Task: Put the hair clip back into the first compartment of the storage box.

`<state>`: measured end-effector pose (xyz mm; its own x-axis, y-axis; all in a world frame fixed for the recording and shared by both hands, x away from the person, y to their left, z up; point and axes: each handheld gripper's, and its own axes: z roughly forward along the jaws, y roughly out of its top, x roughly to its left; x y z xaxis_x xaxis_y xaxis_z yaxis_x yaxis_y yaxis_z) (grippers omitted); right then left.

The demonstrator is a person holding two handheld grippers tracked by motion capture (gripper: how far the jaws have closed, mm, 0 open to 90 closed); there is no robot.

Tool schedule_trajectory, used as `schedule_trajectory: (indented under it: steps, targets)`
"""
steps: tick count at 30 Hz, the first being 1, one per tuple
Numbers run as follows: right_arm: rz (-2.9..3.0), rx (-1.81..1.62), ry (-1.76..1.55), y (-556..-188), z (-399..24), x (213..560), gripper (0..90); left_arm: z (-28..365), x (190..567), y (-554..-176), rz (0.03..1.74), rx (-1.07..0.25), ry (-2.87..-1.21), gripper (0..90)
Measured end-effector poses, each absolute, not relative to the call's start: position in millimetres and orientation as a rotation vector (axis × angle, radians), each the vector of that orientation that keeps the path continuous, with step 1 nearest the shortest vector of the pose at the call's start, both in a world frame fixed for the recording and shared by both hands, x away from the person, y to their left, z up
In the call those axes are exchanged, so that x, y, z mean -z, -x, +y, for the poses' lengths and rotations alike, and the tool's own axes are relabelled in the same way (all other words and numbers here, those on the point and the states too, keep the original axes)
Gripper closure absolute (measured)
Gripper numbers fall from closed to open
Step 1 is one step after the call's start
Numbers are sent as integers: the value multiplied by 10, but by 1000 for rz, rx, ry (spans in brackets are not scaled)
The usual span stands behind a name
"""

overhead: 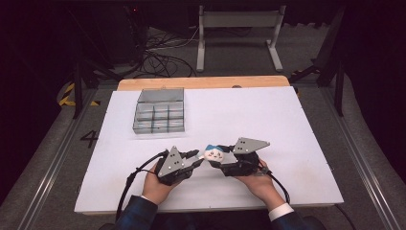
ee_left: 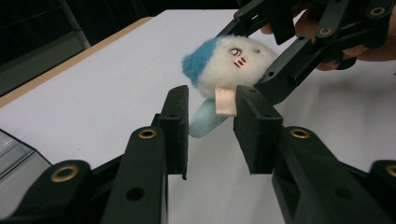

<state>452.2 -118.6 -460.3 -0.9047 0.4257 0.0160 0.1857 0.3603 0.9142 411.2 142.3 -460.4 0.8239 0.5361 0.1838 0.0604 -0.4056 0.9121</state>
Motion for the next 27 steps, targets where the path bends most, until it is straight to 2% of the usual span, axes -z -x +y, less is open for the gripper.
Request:
schedule_trajectory:
  steps: [10, 14, 27]
  targets:
    - [2393, -1550, -540, -4509, -1140, 4604, 412, 1387, 4614, -4085, 415, -567, -1951, 770]
    - [2396, -1553, -538, -4505, -1124, 4609, 411, 1382, 4612, -4074, 413, -573, -1953, 882]
    - [2383, -1588, -549, -4509, -1137, 4596, 374, 1395, 4571, -4068, 406, -578, -1932, 900]
